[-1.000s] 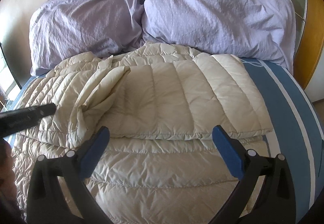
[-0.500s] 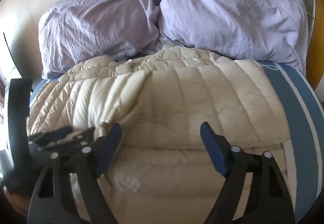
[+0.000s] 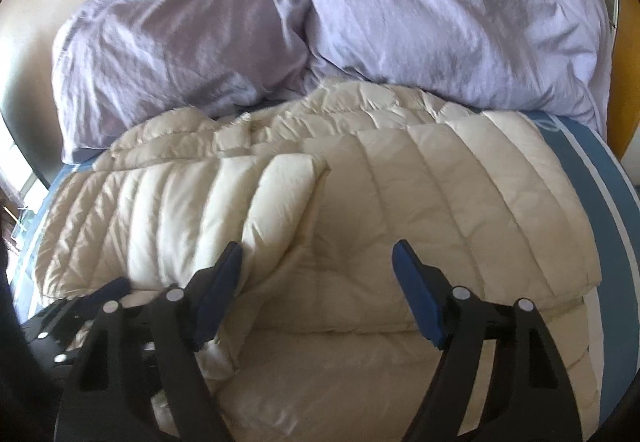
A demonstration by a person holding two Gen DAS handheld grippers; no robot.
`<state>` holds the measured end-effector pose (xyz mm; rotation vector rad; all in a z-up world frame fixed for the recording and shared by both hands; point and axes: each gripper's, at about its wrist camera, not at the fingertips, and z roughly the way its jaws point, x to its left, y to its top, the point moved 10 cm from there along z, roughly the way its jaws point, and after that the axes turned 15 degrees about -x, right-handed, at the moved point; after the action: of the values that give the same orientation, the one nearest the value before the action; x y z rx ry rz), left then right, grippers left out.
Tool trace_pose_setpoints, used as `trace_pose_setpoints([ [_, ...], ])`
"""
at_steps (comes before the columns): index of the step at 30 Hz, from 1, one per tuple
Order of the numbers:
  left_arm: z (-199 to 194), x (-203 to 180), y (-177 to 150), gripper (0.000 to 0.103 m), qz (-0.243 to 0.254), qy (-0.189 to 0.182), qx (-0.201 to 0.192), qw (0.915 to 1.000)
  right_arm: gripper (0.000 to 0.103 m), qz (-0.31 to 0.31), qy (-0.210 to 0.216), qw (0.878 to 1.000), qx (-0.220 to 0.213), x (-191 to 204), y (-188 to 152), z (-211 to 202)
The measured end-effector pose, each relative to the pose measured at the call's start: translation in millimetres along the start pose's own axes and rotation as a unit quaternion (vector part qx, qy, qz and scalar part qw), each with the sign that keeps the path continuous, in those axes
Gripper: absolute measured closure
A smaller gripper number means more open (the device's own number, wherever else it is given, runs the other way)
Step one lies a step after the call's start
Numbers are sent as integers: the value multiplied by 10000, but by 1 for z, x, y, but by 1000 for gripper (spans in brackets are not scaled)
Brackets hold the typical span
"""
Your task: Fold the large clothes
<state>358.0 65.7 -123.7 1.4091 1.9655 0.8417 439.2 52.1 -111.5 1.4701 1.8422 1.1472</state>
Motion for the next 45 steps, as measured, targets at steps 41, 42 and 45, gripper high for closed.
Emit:
trace_pose_setpoints([
  [41, -132, 122, -41, 24, -157, 192, -359, 9990, 5, -579, 22, 9976, 366, -64, -31, -83],
  [42, -140, 131, -47, 22, -179, 223, -365, 9989, 4, -615, 17, 9975, 338, -73, -34, -94],
  [45, -160, 153, -66, 20, -327, 235, -370, 9985, 3, -595, -30, 9978, 290, -101, -43, -119],
])
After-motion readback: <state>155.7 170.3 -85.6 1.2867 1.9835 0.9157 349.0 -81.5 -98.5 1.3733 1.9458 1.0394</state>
